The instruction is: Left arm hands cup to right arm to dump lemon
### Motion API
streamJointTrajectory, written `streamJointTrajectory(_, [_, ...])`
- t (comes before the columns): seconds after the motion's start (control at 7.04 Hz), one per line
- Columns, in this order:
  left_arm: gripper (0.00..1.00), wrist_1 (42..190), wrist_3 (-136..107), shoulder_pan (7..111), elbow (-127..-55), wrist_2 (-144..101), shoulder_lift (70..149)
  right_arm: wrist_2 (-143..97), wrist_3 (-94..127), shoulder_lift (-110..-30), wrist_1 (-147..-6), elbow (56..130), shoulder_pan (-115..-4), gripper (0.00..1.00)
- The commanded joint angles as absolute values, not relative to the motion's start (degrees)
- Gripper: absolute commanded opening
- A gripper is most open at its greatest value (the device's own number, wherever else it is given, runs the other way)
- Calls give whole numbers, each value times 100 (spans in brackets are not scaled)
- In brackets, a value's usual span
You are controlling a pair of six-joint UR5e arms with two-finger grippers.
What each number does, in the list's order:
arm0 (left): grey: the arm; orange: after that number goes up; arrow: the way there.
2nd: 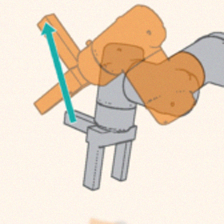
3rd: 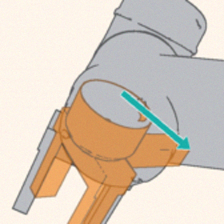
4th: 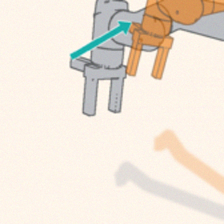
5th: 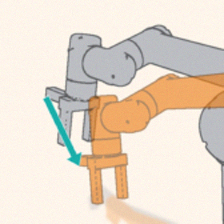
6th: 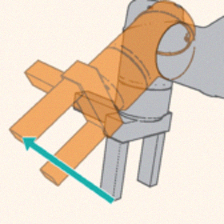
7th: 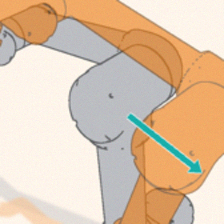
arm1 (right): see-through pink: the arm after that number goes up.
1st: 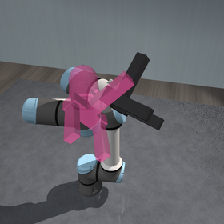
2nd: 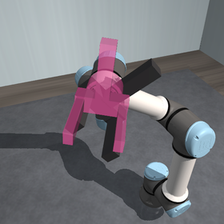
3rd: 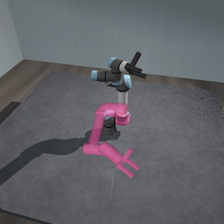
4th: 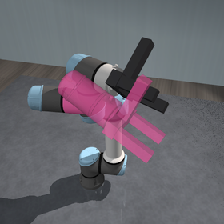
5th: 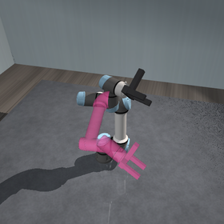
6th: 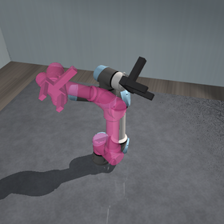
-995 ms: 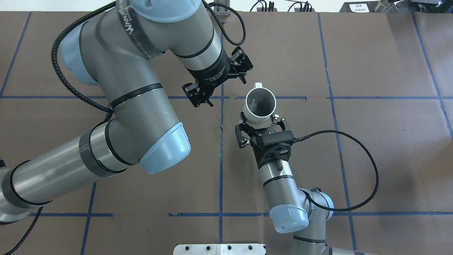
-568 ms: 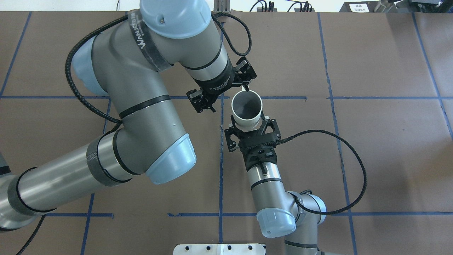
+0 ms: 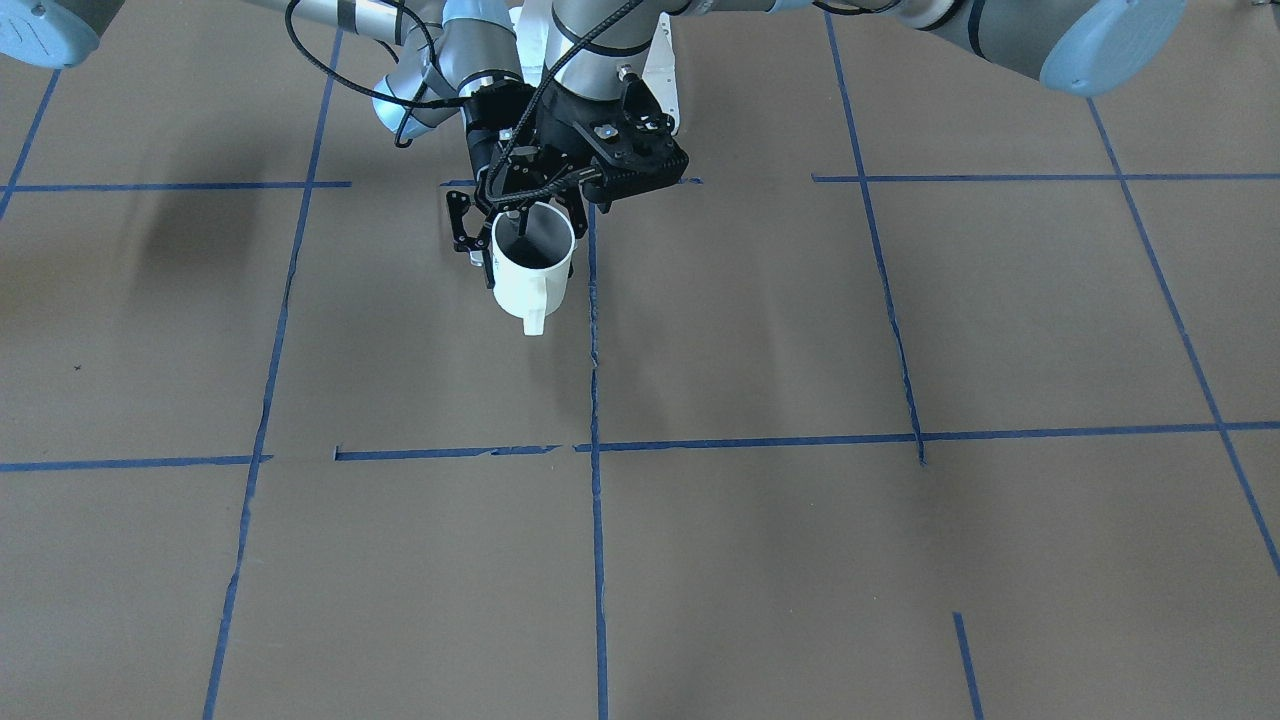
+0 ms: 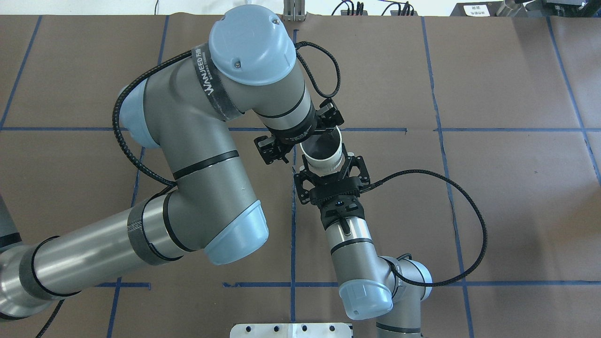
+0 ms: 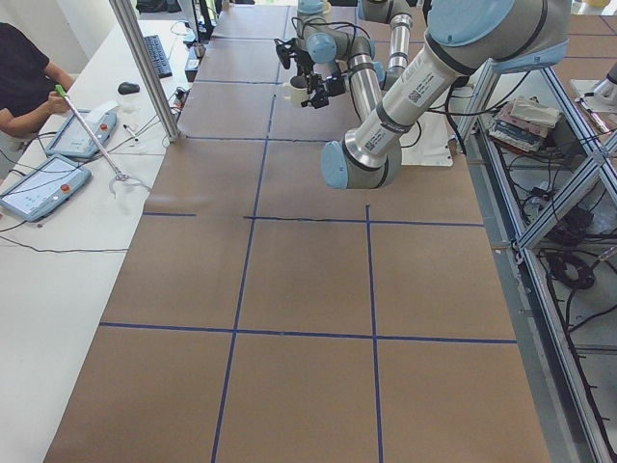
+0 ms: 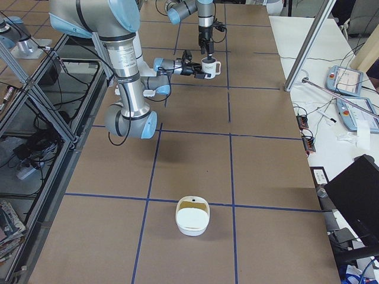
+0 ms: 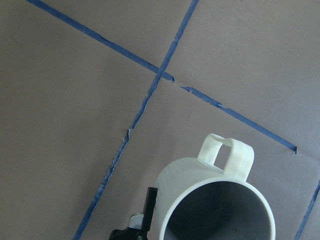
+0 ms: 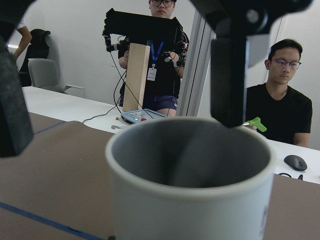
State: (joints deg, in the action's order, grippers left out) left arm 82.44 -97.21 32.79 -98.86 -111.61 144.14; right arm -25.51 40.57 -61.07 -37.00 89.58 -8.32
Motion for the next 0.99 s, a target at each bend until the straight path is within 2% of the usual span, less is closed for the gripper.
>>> streamJointTrajectory(0.0, [87, 8244, -9694, 3252, -9879, -11118, 14353, -2514, 4017, -6135, -3700, 9035, -774, 49])
streamJointTrajectory(0.28, [86, 8244, -9624, 3252, -9879, -11118, 14318, -2374, 4017, -6170, -3691, 9105, -712, 50])
streamJointTrajectory(0.43, [76, 8235, -9624, 3252, -9879, -11127, 14317, -2356, 4017, -6179, -3691, 9184, -668, 50])
streamJointTrajectory(0.71, [21, 8227, -9624, 3252, -9905, -11127, 14265, -2338, 4008, -6187, -3691, 9202, -650, 52])
streamJointTrajectory(0.85, [0, 8218, -9624, 3261, -9949, -11136, 14265, -2338, 4008, -6187, -3683, 9193, -633, 84])
